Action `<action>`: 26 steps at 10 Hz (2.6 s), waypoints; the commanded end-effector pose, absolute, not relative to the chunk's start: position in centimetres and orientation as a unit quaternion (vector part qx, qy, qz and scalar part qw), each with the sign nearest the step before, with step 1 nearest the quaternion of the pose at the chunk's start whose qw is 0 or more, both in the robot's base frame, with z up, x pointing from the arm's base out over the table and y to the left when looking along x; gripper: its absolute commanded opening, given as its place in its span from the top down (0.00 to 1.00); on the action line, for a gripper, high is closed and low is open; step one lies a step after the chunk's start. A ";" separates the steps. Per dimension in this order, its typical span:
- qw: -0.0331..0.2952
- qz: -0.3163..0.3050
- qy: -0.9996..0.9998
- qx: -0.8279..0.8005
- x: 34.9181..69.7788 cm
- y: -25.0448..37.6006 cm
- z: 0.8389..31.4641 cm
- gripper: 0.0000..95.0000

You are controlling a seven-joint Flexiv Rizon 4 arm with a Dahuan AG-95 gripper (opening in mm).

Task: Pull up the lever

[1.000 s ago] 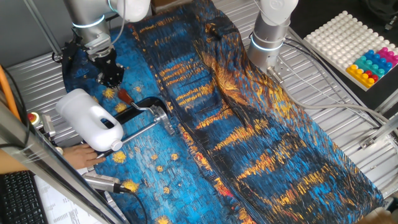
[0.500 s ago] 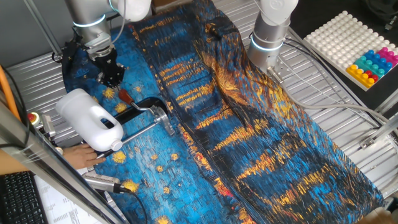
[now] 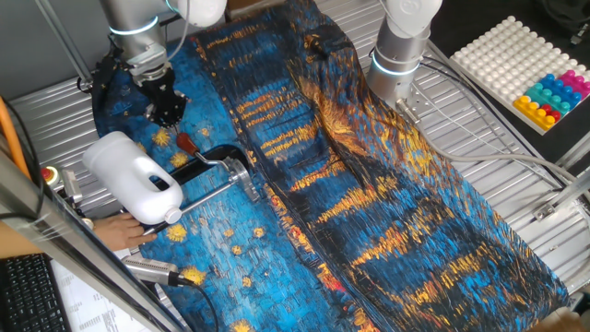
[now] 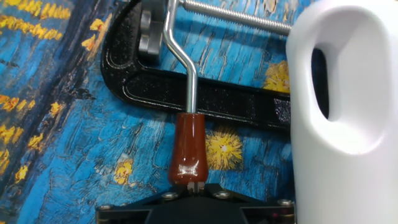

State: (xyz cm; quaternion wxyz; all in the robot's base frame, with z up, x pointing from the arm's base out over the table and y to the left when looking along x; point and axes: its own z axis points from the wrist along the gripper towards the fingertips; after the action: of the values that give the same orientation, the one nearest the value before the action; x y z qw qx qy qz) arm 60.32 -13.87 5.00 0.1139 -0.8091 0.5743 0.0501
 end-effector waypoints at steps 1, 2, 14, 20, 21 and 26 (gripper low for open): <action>0.114 0.059 0.558 -0.820 60.7 -14.6 5.3 1.00; 0.114 0.057 0.550 -0.825 60.8 -14.9 5.3 1.00; 0.146 0.029 0.587 -0.796 59.6 -14.3 3.2 1.00; 0.130 0.028 0.571 -0.810 60.1 -14.9 6.9 1.00; 0.130 0.030 0.576 -0.807 60.2 -14.6 8.0 1.00; 0.118 0.024 0.588 -0.800 59.7 -12.3 8.0 0.60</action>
State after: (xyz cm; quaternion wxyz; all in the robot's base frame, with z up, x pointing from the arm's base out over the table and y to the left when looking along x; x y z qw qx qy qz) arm 59.25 -12.34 9.90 0.1180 -0.7981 0.5904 0.0235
